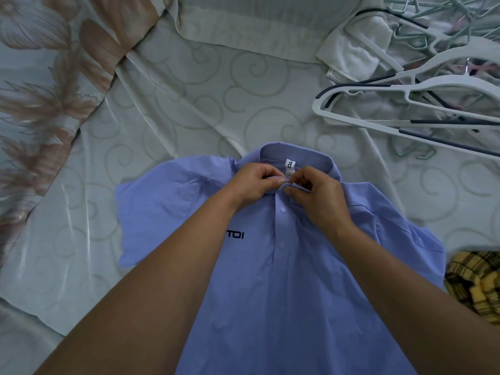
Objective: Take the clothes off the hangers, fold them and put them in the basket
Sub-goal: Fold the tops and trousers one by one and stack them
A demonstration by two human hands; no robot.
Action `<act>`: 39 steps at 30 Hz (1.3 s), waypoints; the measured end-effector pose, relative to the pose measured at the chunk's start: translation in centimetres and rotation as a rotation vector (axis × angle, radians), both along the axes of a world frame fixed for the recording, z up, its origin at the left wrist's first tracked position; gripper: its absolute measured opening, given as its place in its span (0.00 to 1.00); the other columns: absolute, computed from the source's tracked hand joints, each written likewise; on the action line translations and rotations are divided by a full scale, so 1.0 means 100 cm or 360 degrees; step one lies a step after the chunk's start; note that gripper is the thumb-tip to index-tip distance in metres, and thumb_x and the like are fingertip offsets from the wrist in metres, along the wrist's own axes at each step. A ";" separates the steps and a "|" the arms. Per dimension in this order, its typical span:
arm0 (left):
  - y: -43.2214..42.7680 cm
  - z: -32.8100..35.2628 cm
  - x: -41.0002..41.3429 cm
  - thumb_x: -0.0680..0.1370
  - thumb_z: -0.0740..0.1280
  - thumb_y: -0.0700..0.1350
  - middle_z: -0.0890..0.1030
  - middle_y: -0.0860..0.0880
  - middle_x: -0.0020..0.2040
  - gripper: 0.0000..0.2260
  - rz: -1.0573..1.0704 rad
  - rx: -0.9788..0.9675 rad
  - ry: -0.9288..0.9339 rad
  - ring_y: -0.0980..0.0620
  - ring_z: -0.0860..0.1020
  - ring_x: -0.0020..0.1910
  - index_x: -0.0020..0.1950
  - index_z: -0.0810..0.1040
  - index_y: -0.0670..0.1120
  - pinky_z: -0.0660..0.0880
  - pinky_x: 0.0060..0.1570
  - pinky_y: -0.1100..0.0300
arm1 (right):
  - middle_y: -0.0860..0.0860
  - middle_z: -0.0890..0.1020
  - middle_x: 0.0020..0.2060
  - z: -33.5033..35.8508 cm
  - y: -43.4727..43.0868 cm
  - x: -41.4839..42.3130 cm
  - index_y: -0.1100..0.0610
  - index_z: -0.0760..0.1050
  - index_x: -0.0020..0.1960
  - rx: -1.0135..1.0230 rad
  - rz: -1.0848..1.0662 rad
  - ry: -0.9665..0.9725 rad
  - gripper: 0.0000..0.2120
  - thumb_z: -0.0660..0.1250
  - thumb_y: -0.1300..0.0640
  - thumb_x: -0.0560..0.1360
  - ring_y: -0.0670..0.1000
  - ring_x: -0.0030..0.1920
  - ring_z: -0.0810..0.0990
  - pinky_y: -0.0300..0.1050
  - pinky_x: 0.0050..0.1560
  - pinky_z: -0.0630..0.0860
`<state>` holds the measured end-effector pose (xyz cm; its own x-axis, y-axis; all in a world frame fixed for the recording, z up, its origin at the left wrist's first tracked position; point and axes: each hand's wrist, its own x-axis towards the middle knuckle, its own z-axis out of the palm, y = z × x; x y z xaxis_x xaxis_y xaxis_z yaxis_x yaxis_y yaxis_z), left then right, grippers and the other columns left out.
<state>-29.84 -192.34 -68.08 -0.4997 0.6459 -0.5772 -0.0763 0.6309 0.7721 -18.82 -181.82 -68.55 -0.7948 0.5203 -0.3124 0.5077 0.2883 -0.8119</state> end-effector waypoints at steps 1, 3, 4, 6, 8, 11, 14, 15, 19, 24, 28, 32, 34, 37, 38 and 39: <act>-0.001 0.000 0.000 0.78 0.65 0.41 0.79 0.50 0.44 0.07 -0.0002 0.0003 0.0004 0.60 0.75 0.43 0.52 0.80 0.40 0.70 0.42 0.76 | 0.45 0.76 0.34 0.000 0.000 0.000 0.57 0.76 0.44 0.0004 -0.0010 -0.0013 0.04 0.71 0.60 0.72 0.47 0.38 0.75 0.35 0.40 0.70; -0.001 0.000 0.000 0.78 0.65 0.41 0.79 0.50 0.45 0.08 0.0001 0.0003 -0.0006 0.59 0.75 0.44 0.53 0.79 0.39 0.70 0.42 0.76 | 0.43 0.75 0.34 0.001 0.001 -0.001 0.56 0.75 0.47 -0.0032 -0.0041 -0.0028 0.06 0.71 0.59 0.72 0.44 0.37 0.75 0.30 0.38 0.69; -0.001 0.000 -0.001 0.78 0.65 0.41 0.79 0.50 0.45 0.08 0.0007 0.0002 -0.0024 0.58 0.75 0.45 0.53 0.79 0.40 0.70 0.42 0.76 | 0.42 0.75 0.35 0.003 0.001 -0.002 0.56 0.74 0.49 -0.0068 -0.0055 -0.0048 0.08 0.71 0.58 0.72 0.43 0.37 0.74 0.28 0.37 0.68; -0.003 0.001 -0.001 0.79 0.64 0.42 0.80 0.51 0.45 0.08 0.0023 -0.0002 -0.0065 0.60 0.76 0.45 0.53 0.80 0.40 0.70 0.42 0.76 | 0.45 0.76 0.38 0.007 0.003 -0.007 0.55 0.73 0.51 -0.0017 0.0038 -0.0191 0.08 0.69 0.55 0.74 0.45 0.39 0.74 0.35 0.39 0.69; -0.003 0.001 -0.001 0.79 0.64 0.42 0.81 0.50 0.45 0.08 0.0027 0.0002 -0.0073 0.60 0.76 0.45 0.53 0.80 0.40 0.71 0.44 0.76 | 0.47 0.76 0.40 0.011 0.006 -0.012 0.56 0.74 0.49 0.0210 0.0316 -0.0411 0.07 0.64 0.52 0.77 0.51 0.43 0.75 0.43 0.41 0.69; -0.002 -0.001 0.001 0.78 0.65 0.40 0.80 0.50 0.44 0.07 0.0081 0.0038 -0.0023 0.59 0.76 0.44 0.51 0.80 0.39 0.71 0.45 0.74 | 0.48 0.75 0.37 0.016 0.008 -0.018 0.54 0.73 0.45 0.0294 0.0514 -0.0555 0.09 0.59 0.51 0.78 0.53 0.42 0.75 0.46 0.41 0.70; 0.000 -0.002 0.002 0.77 0.67 0.39 0.80 0.52 0.41 0.05 0.0150 0.0046 -0.0020 0.60 0.76 0.41 0.49 0.81 0.40 0.72 0.44 0.74 | 0.45 0.71 0.31 0.014 0.008 -0.017 0.51 0.66 0.36 0.0278 0.0508 -0.0560 0.12 0.58 0.52 0.78 0.52 0.39 0.73 0.45 0.37 0.66; 0.000 -0.001 0.003 0.76 0.67 0.39 0.80 0.52 0.41 0.05 0.0163 0.0035 -0.0046 0.60 0.77 0.41 0.49 0.81 0.39 0.72 0.43 0.74 | 0.45 0.71 0.30 0.012 0.007 -0.016 0.50 0.64 0.35 0.0272 0.0488 -0.0537 0.13 0.59 0.53 0.78 0.52 0.39 0.73 0.45 0.37 0.66; -0.002 0.002 0.002 0.77 0.66 0.40 0.82 0.48 0.45 0.07 0.0149 0.0057 -0.0123 0.57 0.78 0.45 0.52 0.81 0.40 0.73 0.48 0.69 | 0.44 0.71 0.31 0.009 0.004 -0.015 0.53 0.68 0.41 0.0351 0.0419 -0.0492 0.09 0.59 0.50 0.78 0.51 0.39 0.73 0.44 0.38 0.65; -0.009 0.017 -0.003 0.78 0.65 0.40 0.83 0.56 0.37 0.04 0.0743 0.0298 -0.0075 0.60 0.79 0.41 0.46 0.79 0.44 0.75 0.47 0.63 | 0.49 0.76 0.45 0.013 0.018 0.002 0.56 0.73 0.52 -0.0120 0.0278 -0.0105 0.11 0.70 0.53 0.73 0.50 0.48 0.75 0.41 0.47 0.70; -0.060 0.024 -0.038 0.71 0.73 0.44 0.79 0.47 0.54 0.20 0.0587 -0.0085 0.0954 0.52 0.75 0.54 0.60 0.75 0.40 0.71 0.57 0.54 | 0.55 0.73 0.55 0.022 0.058 0.051 0.63 0.73 0.60 0.0535 -0.0146 0.0050 0.21 0.70 0.54 0.70 0.55 0.56 0.70 0.41 0.59 0.65; -0.085 0.030 -0.058 0.71 0.73 0.44 0.75 0.47 0.45 0.13 0.0049 -0.0613 0.0878 0.45 0.76 0.50 0.53 0.78 0.42 0.69 0.51 0.53 | 0.56 0.76 0.38 0.026 0.080 0.075 0.63 0.75 0.54 -0.0005 -0.0207 -0.0345 0.14 0.72 0.61 0.71 0.45 0.33 0.73 0.31 0.34 0.68; -0.088 0.044 -0.066 0.72 0.72 0.46 0.74 0.44 0.39 0.07 0.0068 -0.0576 0.0963 0.44 0.76 0.43 0.44 0.78 0.42 0.67 0.42 0.56 | 0.51 0.69 0.25 0.035 0.082 0.076 0.61 0.74 0.42 -0.0251 -0.0242 -0.0358 0.05 0.70 0.61 0.73 0.43 0.21 0.65 0.35 0.21 0.62; -0.097 0.068 -0.078 0.71 0.72 0.38 0.72 0.43 0.35 0.06 0.0173 -0.0396 0.0812 0.48 0.70 0.37 0.43 0.77 0.39 0.64 0.31 0.67 | 0.53 0.68 0.27 0.052 0.093 0.073 0.58 0.69 0.37 -0.0154 -0.0266 -0.0208 0.10 0.64 0.60 0.77 0.47 0.26 0.64 0.41 0.26 0.61; -0.099 0.077 -0.083 0.70 0.72 0.38 0.72 0.44 0.35 0.06 0.0177 -0.0396 0.0834 0.49 0.70 0.36 0.43 0.76 0.39 0.63 0.30 0.69 | 0.52 0.68 0.29 0.060 0.096 0.068 0.56 0.68 0.37 -0.0060 -0.0256 -0.0165 0.11 0.63 0.59 0.78 0.47 0.27 0.64 0.43 0.28 0.61; -0.100 0.083 -0.087 0.68 0.73 0.42 0.73 0.43 0.35 0.10 0.0184 -0.0399 0.0898 0.48 0.70 0.37 0.43 0.76 0.39 0.65 0.32 0.67 | 0.52 0.68 0.30 0.065 0.101 0.063 0.54 0.66 0.37 0.0074 -0.0222 -0.0123 0.11 0.61 0.59 0.78 0.48 0.28 0.65 0.43 0.29 0.61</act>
